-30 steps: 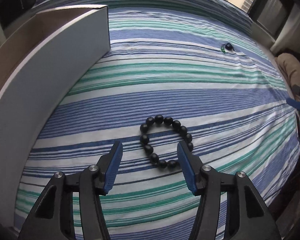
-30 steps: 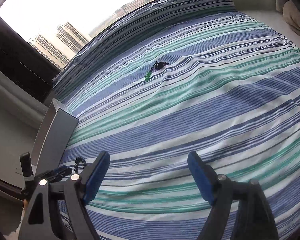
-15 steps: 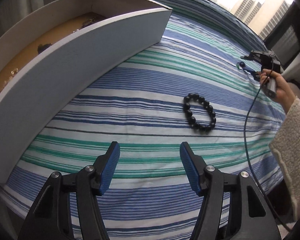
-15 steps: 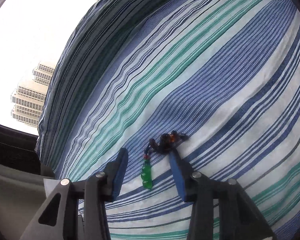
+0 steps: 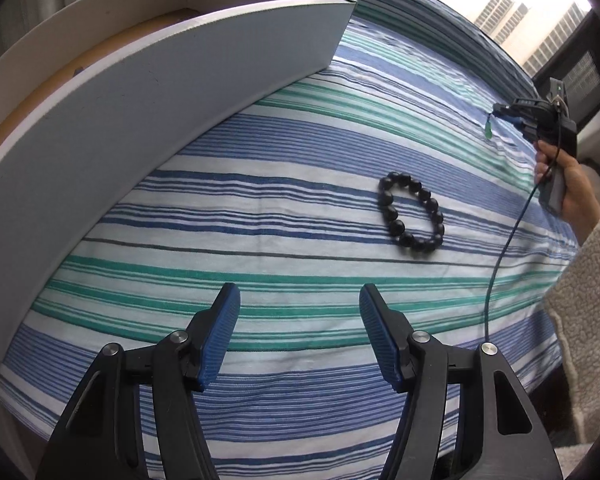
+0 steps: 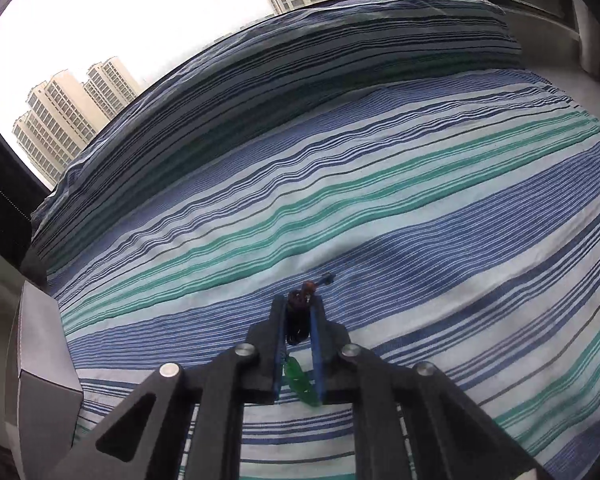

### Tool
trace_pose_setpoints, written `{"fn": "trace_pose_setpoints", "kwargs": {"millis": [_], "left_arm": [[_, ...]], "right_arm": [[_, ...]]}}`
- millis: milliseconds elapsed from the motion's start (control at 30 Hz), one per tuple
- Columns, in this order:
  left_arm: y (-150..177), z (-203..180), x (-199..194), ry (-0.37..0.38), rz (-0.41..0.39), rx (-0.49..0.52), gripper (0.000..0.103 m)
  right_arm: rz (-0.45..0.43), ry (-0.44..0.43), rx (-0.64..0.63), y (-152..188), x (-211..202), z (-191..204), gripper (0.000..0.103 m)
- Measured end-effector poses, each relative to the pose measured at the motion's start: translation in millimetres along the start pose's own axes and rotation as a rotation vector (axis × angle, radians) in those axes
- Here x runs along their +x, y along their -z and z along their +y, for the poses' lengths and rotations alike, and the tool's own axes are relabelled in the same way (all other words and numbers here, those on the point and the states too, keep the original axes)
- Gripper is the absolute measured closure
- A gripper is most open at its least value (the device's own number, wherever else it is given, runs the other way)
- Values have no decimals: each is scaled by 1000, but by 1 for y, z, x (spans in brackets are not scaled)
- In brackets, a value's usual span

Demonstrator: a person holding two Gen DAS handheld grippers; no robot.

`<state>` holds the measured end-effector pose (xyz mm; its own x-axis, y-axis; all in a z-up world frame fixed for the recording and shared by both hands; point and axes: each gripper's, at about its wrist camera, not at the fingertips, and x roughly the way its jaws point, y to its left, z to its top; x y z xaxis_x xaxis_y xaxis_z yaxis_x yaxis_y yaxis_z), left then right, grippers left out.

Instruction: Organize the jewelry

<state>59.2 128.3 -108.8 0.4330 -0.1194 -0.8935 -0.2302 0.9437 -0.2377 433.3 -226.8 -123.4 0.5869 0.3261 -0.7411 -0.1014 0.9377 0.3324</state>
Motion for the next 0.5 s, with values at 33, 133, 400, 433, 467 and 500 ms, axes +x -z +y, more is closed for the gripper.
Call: {"fn": "trace_pose_setpoints", "kwargs": {"millis": [33, 133, 400, 433, 467, 500], "left_arm": [[-1, -2, 1, 3, -1, 4, 39], [-4, -9, 3, 16, -10, 21, 39], [-2, -33, 2, -7, -28, 113, 39], [-2, -36, 3, -22, -31, 125, 37], [-2, -38, 3, -39, -35, 137, 36], [-2, -40, 4, -57, -40, 146, 35]], "right_arm": [[-2, -31, -33, 7, -14, 7, 92], [22, -116, -131, 37, -59, 29, 92], [154, -242, -360, 133, -168, 61, 92], [178, -236, -387, 145, -172, 64, 92], [197, -220, -409, 158, -177, 65, 92], [209, -195, -436, 170, -179, 66, 91]]}}
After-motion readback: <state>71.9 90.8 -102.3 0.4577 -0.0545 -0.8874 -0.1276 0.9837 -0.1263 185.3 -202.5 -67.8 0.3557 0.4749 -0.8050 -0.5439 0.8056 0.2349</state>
